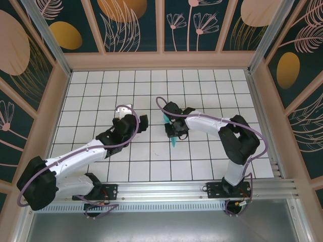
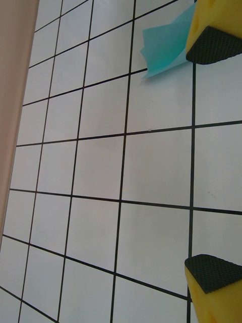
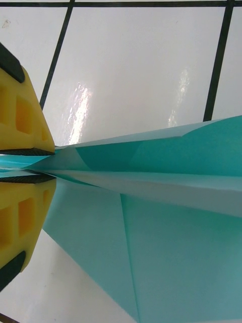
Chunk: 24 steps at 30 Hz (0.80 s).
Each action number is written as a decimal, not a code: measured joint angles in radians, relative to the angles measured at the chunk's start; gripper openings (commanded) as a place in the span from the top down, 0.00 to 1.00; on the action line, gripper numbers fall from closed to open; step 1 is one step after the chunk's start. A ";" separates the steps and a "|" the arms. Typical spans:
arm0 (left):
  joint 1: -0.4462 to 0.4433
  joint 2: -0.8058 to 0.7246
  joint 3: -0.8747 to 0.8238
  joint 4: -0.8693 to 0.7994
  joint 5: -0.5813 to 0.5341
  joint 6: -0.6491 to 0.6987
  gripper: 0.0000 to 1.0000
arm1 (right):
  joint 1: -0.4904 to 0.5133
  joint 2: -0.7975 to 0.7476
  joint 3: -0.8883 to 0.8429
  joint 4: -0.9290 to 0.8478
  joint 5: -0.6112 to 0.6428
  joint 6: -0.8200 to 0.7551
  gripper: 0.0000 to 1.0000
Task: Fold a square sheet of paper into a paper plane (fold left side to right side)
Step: Pick up the paper plane at the center of the table.
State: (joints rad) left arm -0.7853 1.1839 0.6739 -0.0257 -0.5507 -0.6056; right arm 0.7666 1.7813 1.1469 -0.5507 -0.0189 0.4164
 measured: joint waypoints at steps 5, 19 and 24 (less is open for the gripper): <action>0.000 0.002 0.000 0.000 0.000 0.000 0.02 | -0.005 -0.010 -0.010 0.000 -0.001 0.000 0.75; 0.000 0.006 0.000 0.000 0.003 0.000 0.01 | -0.015 -0.061 -0.062 0.001 -0.027 0.000 0.67; 0.000 0.012 0.000 0.000 0.006 0.000 0.02 | -0.015 -0.060 -0.066 0.007 -0.035 0.000 0.67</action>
State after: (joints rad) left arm -0.7853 1.1961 0.6739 -0.0257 -0.5442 -0.6056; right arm 0.7517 1.7210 1.0813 -0.5434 -0.0540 0.4160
